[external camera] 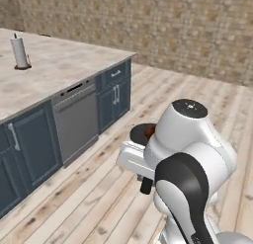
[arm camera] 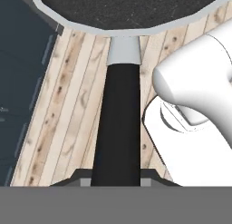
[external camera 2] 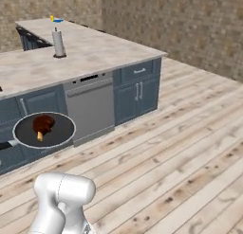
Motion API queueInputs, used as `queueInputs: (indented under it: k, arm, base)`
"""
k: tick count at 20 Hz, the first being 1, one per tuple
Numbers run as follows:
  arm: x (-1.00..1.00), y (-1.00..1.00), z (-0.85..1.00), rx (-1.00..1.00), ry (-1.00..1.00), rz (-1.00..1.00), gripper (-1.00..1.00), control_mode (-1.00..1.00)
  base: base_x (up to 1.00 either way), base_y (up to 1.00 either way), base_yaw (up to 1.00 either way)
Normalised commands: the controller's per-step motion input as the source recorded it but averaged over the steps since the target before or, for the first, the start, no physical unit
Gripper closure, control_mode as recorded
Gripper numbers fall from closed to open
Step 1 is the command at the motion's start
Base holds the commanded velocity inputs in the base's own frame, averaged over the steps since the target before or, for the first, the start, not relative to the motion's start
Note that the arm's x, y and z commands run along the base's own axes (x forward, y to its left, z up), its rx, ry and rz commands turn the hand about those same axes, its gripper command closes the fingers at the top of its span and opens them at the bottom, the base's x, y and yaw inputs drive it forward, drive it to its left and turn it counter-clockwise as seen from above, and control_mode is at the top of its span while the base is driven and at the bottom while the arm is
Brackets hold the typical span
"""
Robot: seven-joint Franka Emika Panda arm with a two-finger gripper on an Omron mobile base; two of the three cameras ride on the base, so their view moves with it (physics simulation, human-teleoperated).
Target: Pick up the pan with the steak in it and place it on the dining table. Then place the steak on the plate.
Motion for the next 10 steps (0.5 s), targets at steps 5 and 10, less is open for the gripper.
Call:
queueInputs:
  k: [5, 10]
  arm:
    - [0.00, 0.00, 0.00, 0.00, 0.00, 0.00, 1.00, 1.00]
    - [0.00, 0.00, 0.00, 0.00, 0.00, 0.00, 1.00, 1.00]
  base:
    - [0.00, 0.00, 0.50]
    - [0.08, -0.01, 0.44]
